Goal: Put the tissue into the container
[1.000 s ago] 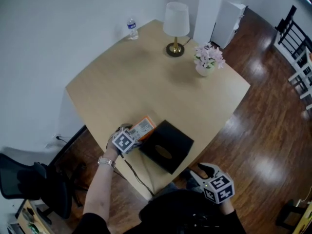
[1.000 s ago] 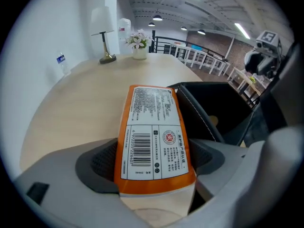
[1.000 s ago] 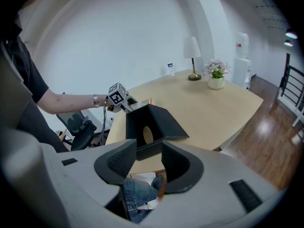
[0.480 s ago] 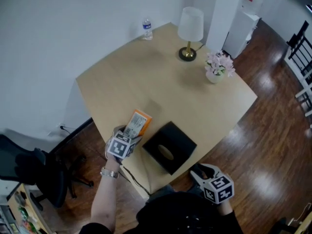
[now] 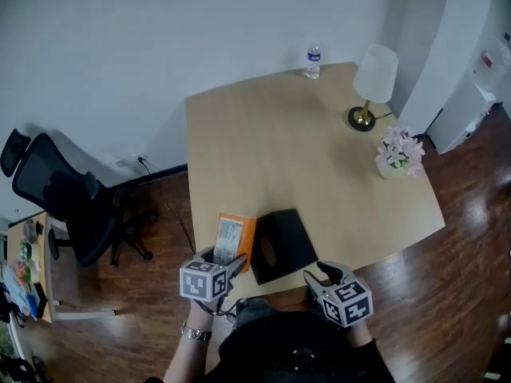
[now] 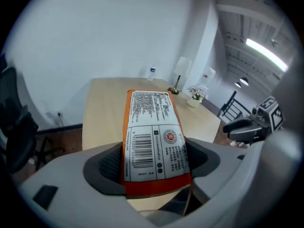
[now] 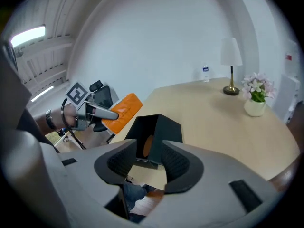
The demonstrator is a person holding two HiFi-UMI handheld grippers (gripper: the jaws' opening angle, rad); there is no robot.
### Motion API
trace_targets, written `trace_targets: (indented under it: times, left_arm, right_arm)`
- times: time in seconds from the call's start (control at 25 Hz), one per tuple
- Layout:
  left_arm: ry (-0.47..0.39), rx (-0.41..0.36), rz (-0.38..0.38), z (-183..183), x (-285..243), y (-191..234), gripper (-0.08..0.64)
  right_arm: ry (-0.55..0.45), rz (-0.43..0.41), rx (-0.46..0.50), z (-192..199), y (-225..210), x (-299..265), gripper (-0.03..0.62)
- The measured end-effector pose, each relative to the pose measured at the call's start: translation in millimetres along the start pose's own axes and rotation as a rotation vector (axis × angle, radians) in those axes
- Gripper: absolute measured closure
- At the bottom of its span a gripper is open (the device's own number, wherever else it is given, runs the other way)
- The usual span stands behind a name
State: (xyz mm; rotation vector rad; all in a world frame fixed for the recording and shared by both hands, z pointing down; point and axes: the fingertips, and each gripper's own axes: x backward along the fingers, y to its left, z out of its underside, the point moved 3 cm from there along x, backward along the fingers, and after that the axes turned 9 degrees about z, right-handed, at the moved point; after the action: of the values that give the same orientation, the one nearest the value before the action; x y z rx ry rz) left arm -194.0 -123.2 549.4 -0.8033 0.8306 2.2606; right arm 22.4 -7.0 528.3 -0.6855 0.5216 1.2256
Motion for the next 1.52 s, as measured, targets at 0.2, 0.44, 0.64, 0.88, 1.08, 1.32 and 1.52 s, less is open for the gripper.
trace_targets:
  times: [0.2,0.44,0.64,0.88,1.08,1.32,1.52]
  left_arm:
    - [-0.087,0.207,-0.055,30,-7,-43,0.184]
    - [-0.135,0.298,-0.185,29,-32,-66,0.181]
    - [-0.141,0.329,-0.322,21,-59,-56,0.176]
    - [-0.159,0.415,-0.299,16,-76,-59,0.167]
    - [-0.140,0.397,-0.288,31,-88,-57,0.135]
    - [-0.171,0.289,-0.197,20,-75,-67,0.015]
    - [-0.276,0.084,-0.067,-24,-18,-105,0.034]
  right_arm:
    - [0.026,-0.085,0.069,5,-24,0,0.419]
    - [0.063,-0.159,0.146,13,-31,11,0.419]
    - [0.072,-0.178,0.179,14,-41,15,0.419]
    - [0.060,-0.157,0.184,10,-55,19,0.419]
    - [0.042,-0.140,0.166,6,-61,17,0.419]
    - [0.017,-0.135,0.147,-4,-59,13,0.419]
    - [-0.012,-0.147,0.132,-15,-51,10,0.419]
